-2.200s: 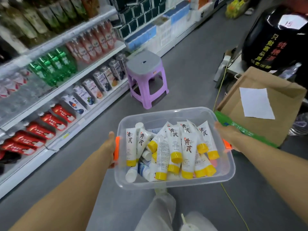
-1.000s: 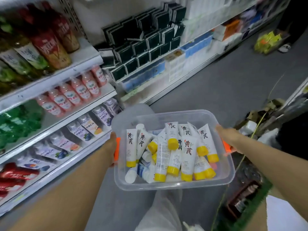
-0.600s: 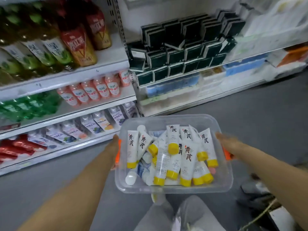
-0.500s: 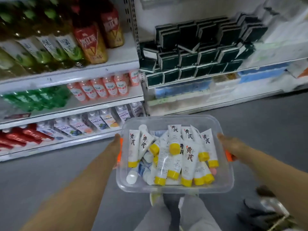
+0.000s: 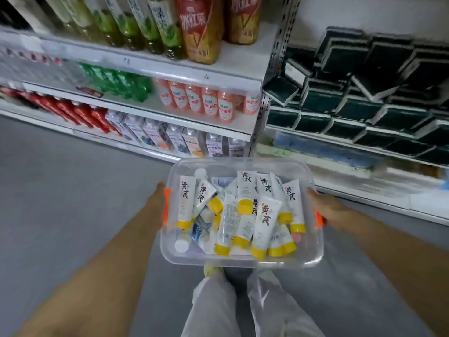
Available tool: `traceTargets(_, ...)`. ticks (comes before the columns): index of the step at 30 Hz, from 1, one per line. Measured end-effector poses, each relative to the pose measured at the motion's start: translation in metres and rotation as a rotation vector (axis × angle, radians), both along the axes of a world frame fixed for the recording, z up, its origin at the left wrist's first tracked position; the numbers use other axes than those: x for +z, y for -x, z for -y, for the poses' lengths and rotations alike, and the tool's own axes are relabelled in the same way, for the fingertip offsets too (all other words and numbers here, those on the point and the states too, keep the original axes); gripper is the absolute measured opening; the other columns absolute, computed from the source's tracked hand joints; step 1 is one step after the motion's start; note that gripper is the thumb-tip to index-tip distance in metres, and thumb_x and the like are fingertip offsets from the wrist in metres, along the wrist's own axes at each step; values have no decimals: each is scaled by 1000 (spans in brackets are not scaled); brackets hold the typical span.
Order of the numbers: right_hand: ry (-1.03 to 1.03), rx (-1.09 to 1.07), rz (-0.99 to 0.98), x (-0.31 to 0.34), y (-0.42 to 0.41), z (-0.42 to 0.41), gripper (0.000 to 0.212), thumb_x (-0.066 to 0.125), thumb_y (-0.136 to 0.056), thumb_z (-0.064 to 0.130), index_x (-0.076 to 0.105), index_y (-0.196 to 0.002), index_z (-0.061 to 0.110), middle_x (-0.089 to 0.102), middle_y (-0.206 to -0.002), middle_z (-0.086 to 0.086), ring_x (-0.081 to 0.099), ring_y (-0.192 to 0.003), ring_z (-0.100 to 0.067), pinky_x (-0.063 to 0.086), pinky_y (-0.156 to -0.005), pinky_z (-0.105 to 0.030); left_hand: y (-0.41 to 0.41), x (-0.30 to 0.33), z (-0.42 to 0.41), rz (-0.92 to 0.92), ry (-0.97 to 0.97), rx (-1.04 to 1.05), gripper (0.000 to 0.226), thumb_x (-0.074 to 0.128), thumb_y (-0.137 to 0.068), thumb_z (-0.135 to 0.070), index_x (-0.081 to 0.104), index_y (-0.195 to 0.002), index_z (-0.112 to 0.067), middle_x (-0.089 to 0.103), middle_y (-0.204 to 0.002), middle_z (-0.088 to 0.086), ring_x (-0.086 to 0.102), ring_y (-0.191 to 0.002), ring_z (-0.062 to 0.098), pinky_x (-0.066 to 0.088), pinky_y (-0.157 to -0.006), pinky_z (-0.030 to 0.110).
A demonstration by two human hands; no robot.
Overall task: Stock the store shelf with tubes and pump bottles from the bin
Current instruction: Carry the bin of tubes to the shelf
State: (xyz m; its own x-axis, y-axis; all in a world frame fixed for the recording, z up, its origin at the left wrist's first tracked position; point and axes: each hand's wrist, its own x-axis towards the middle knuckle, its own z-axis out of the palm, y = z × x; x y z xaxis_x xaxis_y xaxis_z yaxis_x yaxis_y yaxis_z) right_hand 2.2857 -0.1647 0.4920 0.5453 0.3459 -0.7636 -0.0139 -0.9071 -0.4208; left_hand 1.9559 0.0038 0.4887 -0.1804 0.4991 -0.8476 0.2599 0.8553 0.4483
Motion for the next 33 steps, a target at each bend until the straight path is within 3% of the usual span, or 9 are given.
traceTargets(2, -13, 38, -23, -5, -5, -16, 49, 43, -97, 51, 60, -104, 6, 64, -99, -19, 65, -93, -37, 53, -88, -50, 3, -6, 0, -9, 4, 44, 64, 34, -96, -62, 54, -133, -13, 56, -136, 10, 58, -115, 29, 45, -96, 40)
traceTargets(6, -29, 108, -5, -16, -7, -45, 45, 45, -98, 45, 59, -100, 2, 59, -84, -16, 60, -81, -32, 52, -86, -48, 12, -24, -11, -3, -7, 93, 63, 34, -96, -63, 58, -122, -10, 62, -121, 6, 60, -109, 24, 46, -89, 38)
traceTargets(9, -13, 158, 0, -21, -5, -64, 37, 42, -99, 44, 50, -101, 8, 56, -97, -17, 56, -89, -32, 48, -90, -45, 22, -30, -23, -16, 10, 108, 72, 38, -87, -73, 62, -124, -16, 65, -121, 8, 65, -104, 28, 50, -89, 39)
traceTargets(12, -16, 196, 15, -25, -2, -78, 32, 41, -101, 43, 46, -101, 11, 53, -101, -16, 52, -90, -31, 44, -83, -40, 34, -40, -32, -24, 8, 130, 78, 40, -82, -78, 59, -128, -18, 63, -125, 9, 64, -105, 29, 51, -83, 38)
traceTargets(16, 11, 202, 1, -35, 0, -98, 57, 44, -97, 51, 49, -120, -1, 57, -107, -18, 56, -92, -32, 43, -79, -38, 44, -45, -44, -19, 0, 120, 81, 41, -77, -80, 59, -127, -18, 63, -122, 10, 65, -102, 30, 52, -88, 44)
traceTargets(19, 52, 217, 20, -42, 0, -107, 68, 42, -94, 58, 48, -127, -1, 59, -112, -20, 58, -96, -34, 44, -80, -38, 50, -53, -52, -51, 23, 112, 91, 41, -69, -85, 57, -129, -19, 63, -123, 10, 64, -102, 31, 51, -92, 48)
traceTargets(24, 43, 212, 21, -59, -2, -116, 64, 44, -95, 56, 50, -123, -1, 59, -110, -19, 58, -97, -34, 46, -84, -42, 39, -58, -52, -55, 39, 81, 73, 40, -85, -75, 57, -126, -17, 64, -119, 10, 64, -100, 28, 48, -71, 35)
traceTargets(27, 42, 209, 23, -68, -3, -117, 53, 46, -96, 50, 53, -112, 0, 57, -94, -14, 55, -90, -32, 46, -84, -42, 41, -69, -54, -68, 46, 91, 76, 42, -83, -75, 55, -130, -17, 63, -121, 10, 63, -101, 29, 49, -75, 38)
traceTargets(33, 54, 195, 14, -73, -4, -125, 58, 51, -94, 50, 48, -123, 0, 55, -109, -17, 57, -100, -35, 50, -90, -46, 40, -85, -63, -78, 37, 85, 68, 48, -88, -65, 53, -132, -14, 62, -123, 10, 61, -106, 31, 48, -87, 40)
